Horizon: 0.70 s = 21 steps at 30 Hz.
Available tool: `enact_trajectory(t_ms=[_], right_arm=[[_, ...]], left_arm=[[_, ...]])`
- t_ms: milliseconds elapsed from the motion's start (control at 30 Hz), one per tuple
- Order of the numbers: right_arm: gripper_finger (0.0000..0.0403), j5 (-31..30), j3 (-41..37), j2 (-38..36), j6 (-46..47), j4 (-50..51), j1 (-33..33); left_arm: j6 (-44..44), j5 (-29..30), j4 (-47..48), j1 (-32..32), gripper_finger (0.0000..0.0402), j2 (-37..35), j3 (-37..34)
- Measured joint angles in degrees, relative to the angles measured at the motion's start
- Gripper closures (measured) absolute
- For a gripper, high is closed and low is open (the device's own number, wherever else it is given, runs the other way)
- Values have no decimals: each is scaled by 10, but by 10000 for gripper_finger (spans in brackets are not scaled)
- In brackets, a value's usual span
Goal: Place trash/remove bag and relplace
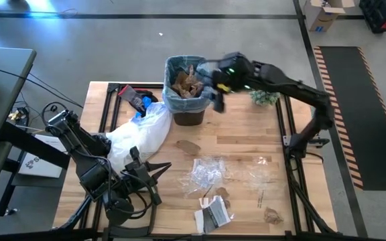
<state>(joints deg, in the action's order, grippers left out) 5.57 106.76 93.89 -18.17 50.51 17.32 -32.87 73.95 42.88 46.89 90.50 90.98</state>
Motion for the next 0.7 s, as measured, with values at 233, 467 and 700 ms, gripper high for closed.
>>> enact_trajectory(t_ms=[233, 467, 700], right_arm=[[220, 23, -97, -142, 19, 64, -124], [220, -20, -394, -333, 243, -68, -279], [220, -53, -671, -422, 408, -329, -440]], left_arm=[[-1, -8, -11, 0, 401, 0, 0], [0, -9, -26, 0, 401, 0, 0], [1, 8, -26, -22, 401, 0, 0]])
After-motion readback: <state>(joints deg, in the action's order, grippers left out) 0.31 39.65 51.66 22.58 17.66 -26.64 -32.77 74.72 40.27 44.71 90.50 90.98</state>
